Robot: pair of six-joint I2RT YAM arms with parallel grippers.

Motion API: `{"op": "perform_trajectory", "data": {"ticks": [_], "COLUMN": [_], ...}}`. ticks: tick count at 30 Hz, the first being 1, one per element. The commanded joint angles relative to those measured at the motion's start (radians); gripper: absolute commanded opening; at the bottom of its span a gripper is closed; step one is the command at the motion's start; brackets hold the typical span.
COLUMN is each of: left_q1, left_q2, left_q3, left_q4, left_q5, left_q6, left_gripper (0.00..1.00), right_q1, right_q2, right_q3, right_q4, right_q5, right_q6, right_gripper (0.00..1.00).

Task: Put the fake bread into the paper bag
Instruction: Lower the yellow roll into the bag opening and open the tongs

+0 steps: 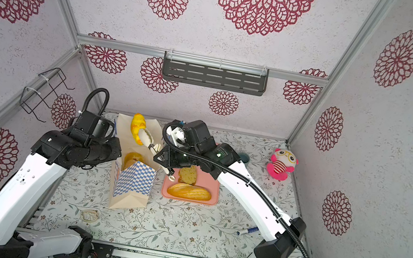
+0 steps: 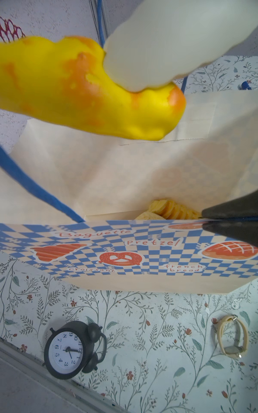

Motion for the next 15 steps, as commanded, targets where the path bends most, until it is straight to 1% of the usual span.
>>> {"op": "perform_trajectory", "data": {"ticks": [1, 4, 7, 12, 15], "left_q1": [0.006, 0.005, 0.006, 0.005, 0.005], "left_q2": [-0.011, -0.009, -0.006, -0.001, 0.003], "left_q3": [0.018, 0.026, 0.031, 0.037, 0.038], "left_q4": [0.025, 0.020, 0.017, 0.012, 0.013], "left_q5": [-0.022, -0.019, -0.019, -0.017, -0.016], "left_q6": [-0.007, -0.011, -0.013, -0.012, -0.013], "left_gripper": [0.00, 0.00, 0.00, 0.00, 0.00], "right_q1": [0.002, 0.002, 0.001, 0.002, 0.000], "right_q2": [-0.045, -0.050, -0.050, -0.059, -0.065], "right_q3": [0.001, -0.003, -0.001, 0.000, 0.009], "right_q4": [0.009, 0.018, 0.024, 0.033, 0.039], "right_q5": [-0.020, -0.026, -0.030, -0.022, -0.015], "right_q6": [-0.024, -0.022, -0.022, -0.022, -0.023], "right_gripper": [0.24, 0.33, 0.36, 0.34, 0.36]}}
